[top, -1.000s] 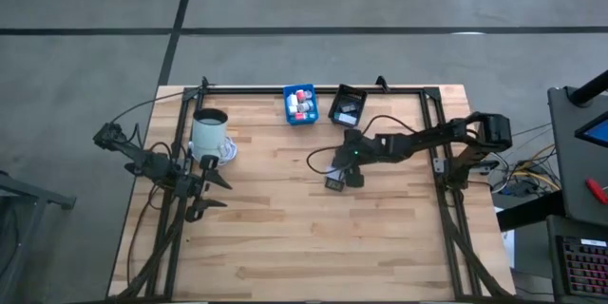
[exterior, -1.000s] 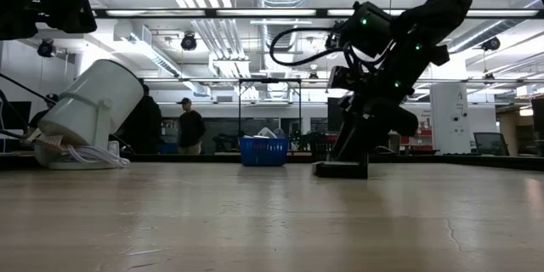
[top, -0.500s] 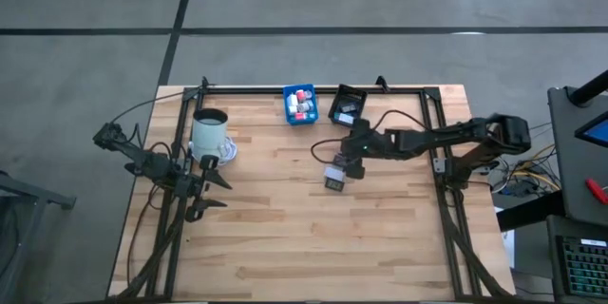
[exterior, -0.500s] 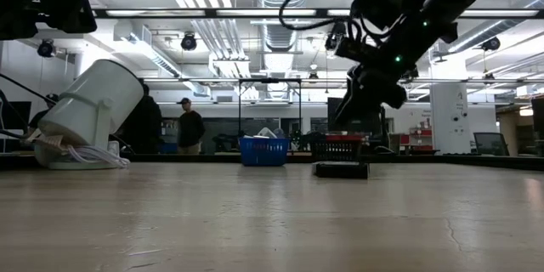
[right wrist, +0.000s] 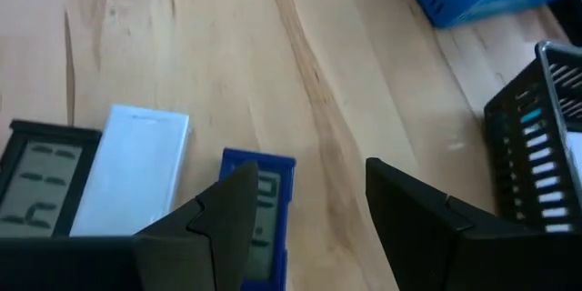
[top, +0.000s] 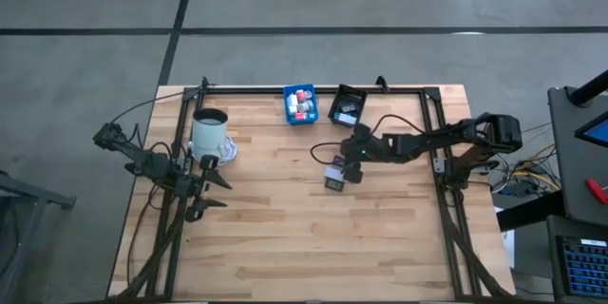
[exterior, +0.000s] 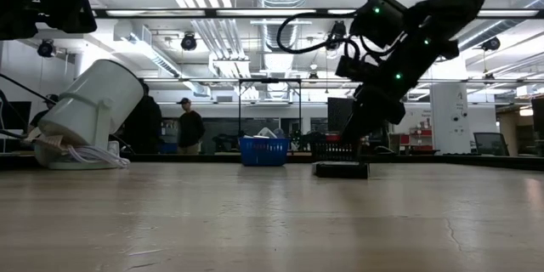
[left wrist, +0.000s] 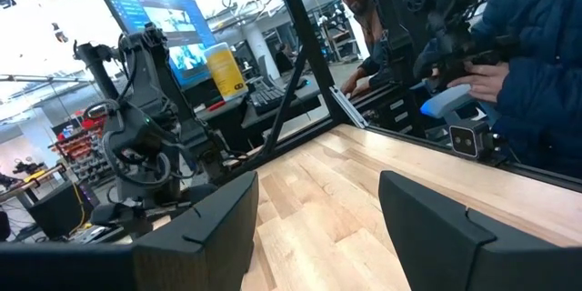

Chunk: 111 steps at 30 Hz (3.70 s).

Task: Pick & Place Office items
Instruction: Put the purple digital clock into the black basket

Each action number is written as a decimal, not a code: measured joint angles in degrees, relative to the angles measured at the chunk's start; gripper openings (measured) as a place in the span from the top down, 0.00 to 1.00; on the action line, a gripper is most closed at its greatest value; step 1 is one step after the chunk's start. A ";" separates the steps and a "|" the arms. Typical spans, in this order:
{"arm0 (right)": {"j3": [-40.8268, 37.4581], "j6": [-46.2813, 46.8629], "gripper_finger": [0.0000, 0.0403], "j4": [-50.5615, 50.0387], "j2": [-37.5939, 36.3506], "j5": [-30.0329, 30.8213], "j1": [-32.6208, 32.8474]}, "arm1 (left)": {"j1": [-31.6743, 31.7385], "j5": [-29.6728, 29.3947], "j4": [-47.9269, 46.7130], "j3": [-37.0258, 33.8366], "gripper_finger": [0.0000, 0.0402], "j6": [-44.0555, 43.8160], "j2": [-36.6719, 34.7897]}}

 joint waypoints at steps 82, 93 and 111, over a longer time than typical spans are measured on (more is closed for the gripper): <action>-9.94 0.79 0.57 22.64 7.51 -3.22 0.00 | 0.02 0.00 0.00 0.00 0.42 0.00 0.00; -9.85 -2.20 0.57 23.65 4.36 -2.68 -0.02 | 0.00 0.00 0.00 0.01 0.42 0.00 0.00; -9.76 -3.74 0.55 19.18 -10.49 11.40 -0.04 | 0.00 0.00 0.00 0.00 0.42 0.00 0.00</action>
